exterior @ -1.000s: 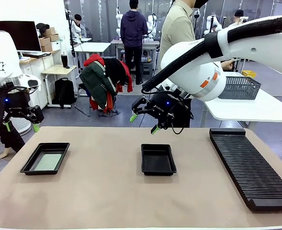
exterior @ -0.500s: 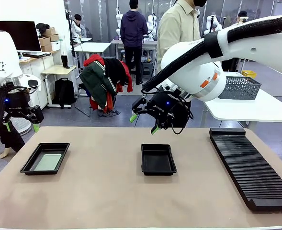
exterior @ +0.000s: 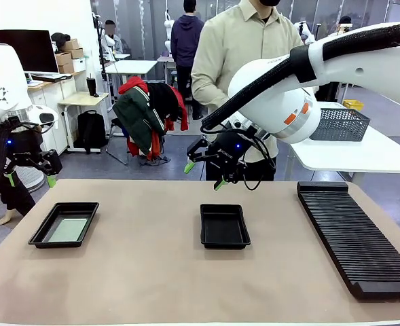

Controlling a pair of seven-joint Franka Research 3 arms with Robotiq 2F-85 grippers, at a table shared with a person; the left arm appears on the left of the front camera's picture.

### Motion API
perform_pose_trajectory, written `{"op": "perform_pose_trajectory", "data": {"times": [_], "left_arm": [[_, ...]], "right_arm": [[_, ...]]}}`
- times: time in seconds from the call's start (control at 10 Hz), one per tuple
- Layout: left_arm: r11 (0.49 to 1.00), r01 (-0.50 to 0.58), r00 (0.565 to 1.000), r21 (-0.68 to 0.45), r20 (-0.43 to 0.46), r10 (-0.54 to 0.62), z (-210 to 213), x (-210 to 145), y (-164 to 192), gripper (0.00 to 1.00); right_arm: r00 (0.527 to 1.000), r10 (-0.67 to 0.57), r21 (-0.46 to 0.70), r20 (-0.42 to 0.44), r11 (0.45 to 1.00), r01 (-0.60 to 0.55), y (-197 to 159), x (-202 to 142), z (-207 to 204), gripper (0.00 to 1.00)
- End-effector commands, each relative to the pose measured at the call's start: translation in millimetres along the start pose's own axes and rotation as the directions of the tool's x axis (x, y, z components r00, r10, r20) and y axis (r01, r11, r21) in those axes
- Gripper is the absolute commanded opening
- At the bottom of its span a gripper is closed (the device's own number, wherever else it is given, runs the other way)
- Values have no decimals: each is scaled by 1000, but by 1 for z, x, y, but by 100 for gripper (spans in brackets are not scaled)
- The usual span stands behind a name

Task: Inspect and transfer BCBs to ESD trays.
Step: Pick up the Blank PCB from the PCB Rack and place it in the right ESD tray.

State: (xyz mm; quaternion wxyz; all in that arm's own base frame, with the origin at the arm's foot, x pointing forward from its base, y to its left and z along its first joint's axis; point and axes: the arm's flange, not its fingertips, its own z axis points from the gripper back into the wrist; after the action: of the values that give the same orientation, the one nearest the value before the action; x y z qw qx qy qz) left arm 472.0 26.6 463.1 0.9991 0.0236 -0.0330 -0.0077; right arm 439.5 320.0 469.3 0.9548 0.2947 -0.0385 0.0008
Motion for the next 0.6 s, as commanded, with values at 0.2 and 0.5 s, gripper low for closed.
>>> {"op": "perform_pose_trajectory", "data": {"times": [0.2, 0.5], "left_arm": [[1000, -1, 1000, 0, 5, 1, -1, 0, 0, 100], [1000, -1, 1000, 0, 5, 1, -1, 0, 0, 100]], "right_arm": [[1000, -13, -18, 8, 1000, 13, 2, 2, -2, 100], [1000, -13, -18, 8, 1000, 13, 2, 2, -2, 100]]}}
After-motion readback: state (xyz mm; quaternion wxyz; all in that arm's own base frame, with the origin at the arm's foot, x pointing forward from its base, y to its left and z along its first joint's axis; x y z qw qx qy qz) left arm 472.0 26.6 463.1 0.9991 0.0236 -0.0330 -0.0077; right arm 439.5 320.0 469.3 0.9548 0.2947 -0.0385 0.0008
